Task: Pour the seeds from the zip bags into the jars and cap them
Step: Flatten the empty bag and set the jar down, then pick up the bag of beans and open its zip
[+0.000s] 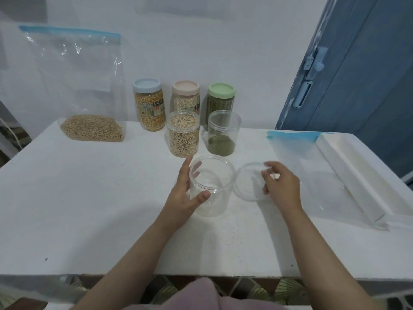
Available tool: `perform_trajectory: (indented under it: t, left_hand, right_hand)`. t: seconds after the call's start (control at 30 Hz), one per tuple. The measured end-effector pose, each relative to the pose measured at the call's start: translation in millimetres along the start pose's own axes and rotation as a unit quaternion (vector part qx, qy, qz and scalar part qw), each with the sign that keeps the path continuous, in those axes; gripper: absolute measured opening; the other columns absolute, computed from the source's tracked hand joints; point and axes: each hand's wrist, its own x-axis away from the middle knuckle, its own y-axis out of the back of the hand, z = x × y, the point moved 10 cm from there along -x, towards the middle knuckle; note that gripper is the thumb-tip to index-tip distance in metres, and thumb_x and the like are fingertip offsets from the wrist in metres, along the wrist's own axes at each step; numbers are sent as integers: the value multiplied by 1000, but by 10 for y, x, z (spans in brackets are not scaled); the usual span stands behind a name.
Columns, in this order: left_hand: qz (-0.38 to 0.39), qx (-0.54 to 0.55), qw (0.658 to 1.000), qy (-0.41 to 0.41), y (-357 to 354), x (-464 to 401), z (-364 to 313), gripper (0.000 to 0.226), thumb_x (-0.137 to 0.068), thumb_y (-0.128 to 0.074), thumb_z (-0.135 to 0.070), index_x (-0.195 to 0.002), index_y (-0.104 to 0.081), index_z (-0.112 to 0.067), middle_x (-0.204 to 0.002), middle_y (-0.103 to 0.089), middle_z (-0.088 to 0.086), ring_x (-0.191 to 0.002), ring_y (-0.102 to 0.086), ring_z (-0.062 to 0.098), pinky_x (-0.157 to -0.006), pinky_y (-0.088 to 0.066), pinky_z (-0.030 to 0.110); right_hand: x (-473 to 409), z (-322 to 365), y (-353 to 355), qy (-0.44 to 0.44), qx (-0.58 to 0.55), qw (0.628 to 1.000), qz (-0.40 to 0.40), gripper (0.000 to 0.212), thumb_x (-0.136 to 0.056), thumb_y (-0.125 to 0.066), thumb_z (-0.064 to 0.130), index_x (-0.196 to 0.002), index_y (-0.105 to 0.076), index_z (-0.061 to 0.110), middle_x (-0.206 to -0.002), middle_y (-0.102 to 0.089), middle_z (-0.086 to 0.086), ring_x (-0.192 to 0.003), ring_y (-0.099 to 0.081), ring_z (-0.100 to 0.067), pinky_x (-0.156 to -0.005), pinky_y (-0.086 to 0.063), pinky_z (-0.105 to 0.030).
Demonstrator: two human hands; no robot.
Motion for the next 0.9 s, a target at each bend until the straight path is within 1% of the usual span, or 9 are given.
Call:
perform_trajectory:
  t: [0.1, 0.17, 0.2, 0.33, 0.43, 0.53, 0.63, 0.77, 0.9]
  left_hand:
    - [-18, -4, 1000, -10, 2, 5, -28, 81, -72, -68, -75, -140, -25, -63, -151, -40, -22, -141, -39, 4, -120, -30, 44]
    - [-24, -6, 1000, -13, -1, 10, -38, 80, -71, -67, -77, -139, -25, -65, -150, -41, -24, -141, -39, 3, -120, -30, 44]
    - [-27, -8, 1000, -13, -2, 12, -44, 80, -71, -66, -78, -139, -24, -66, -150, -41, -26, -141, -39, 3, -120, -30, 43]
    - [-25, -16, 999, -18, -14, 34, -70, 85, -72, -63, -79, -143, -19, -64, -151, -40, -25, -141, -36, -1, -121, -29, 39]
    - [-13, -19, 1000, -18, -26, 27, -107, 92, -71, -62, -81, -147, -15, -58, -155, -36, -20, -142, -32, -5, -120, -27, 33]
    - [-10, -27, 999, -32, 37, 9, -239, 97, -69, -56, -86, -150, -17, -50, -156, -29, -27, -144, -28, -5, -116, -28, 25]
    - [-69, -10, 997, -43, 324, -29, -507, 79, -80, -47, -81, -147, -26, -45, -153, -35, -27, -140, -34, -7, -115, -32, 25]
    - [-184, 39, 980, -64, 944, -101, -955, 51, -95, -41, -54, -144, -30, -45, -144, -45, -27, -130, -43, -12, -107, -36, 15]
    - [-259, 45, 959, -107, 1719, -218, -1217, 44, -103, -41, -41, -146, -36, -34, -142, -49, -19, -129, -46, -9, -103, -38, 6]
  right_hand:
    - [167, -261, -122, 35, 136, 990, 19, 26, -91, -66, 12, -117, -69, 8, -118, -65, -10, -96, -61, -20, -87, -41, -19]
    - [255, -318, -155, 50, 176, 983, 4, 26, -88, -70, 16, -114, -72, 11, -123, -61, -5, -111, -52, -28, -96, -40, -34]
    - [260, -320, -150, 49, 167, 985, 1, 25, -88, -70, 17, -113, -72, 12, -123, -61, -4, -113, -51, -28, -97, -40, -36]
    - [193, -183, -53, 63, 127, 990, -2, 23, -94, -64, 17, -115, -71, 11, -122, -66, -6, -114, -58, -28, -97, -36, -26]
    - [291, 128, 51, 83, 46, 995, -14, 19, -95, -60, 12, -109, -73, 17, -110, -67, 7, -103, -61, -16, -83, -38, -12]
    - [443, 582, 97, 116, -33, 992, -36, 20, -95, -59, 11, -103, -72, 24, -104, -65, 19, -94, -60, -4, -76, -38, -5]
    - [628, 1104, 4, 152, -102, 982, -40, 20, -95, -58, 9, -102, -69, 24, -103, -64, 22, -95, -59, 0, -80, -42, -8]
    - [761, 1847, -368, 192, -189, 963, 4, 21, -95, -57, 4, -102, -66, 22, -101, -65, 15, -95, -60, -5, -82, -45, -14]
    - [636, 2563, -954, 207, -277, 938, 29, 20, -96, -55, 3, -101, -62, 22, -98, -64, 8, -90, -58, -6, -77, -43, -13]
